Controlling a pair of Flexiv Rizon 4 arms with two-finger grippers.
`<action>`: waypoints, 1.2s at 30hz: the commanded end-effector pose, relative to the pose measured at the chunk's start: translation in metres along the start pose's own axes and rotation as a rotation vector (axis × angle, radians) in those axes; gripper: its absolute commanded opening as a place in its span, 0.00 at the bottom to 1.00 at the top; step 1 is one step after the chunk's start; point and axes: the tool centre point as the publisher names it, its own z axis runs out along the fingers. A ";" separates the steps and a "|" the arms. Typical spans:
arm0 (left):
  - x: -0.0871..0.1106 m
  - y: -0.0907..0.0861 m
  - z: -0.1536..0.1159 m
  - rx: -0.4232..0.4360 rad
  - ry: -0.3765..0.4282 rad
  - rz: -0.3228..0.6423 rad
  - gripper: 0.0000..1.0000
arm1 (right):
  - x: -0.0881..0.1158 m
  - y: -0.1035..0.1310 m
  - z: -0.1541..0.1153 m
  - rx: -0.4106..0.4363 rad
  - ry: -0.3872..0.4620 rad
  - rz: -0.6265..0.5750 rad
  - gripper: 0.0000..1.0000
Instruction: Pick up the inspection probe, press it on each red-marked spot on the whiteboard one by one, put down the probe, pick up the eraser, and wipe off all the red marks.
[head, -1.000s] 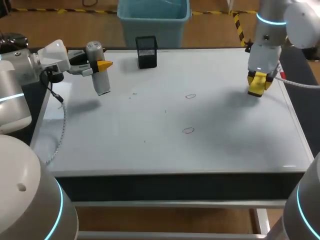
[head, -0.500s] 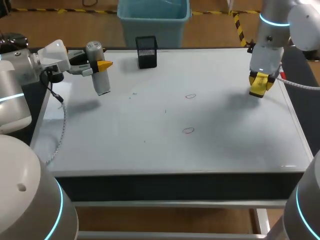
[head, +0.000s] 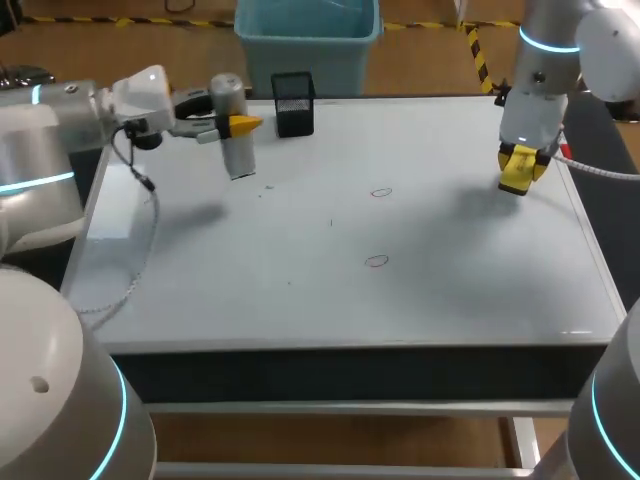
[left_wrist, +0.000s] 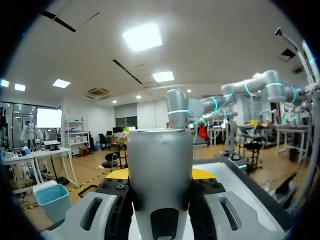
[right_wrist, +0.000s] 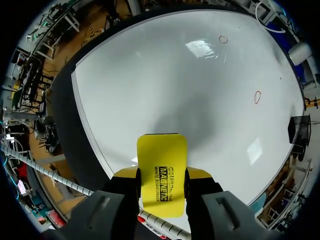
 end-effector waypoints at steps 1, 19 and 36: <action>-0.017 0.004 0.042 0.002 0.105 -0.001 0.00 | 0.001 0.000 -0.001 0.002 0.001 -0.002 0.00; -0.015 0.022 0.154 0.057 0.180 -0.040 0.00 | 0.001 0.000 -0.001 0.002 0.001 -0.002 0.00; 0.010 0.043 0.214 0.007 0.134 -0.084 0.00 | 0.001 0.000 -0.001 0.002 0.001 -0.002 0.00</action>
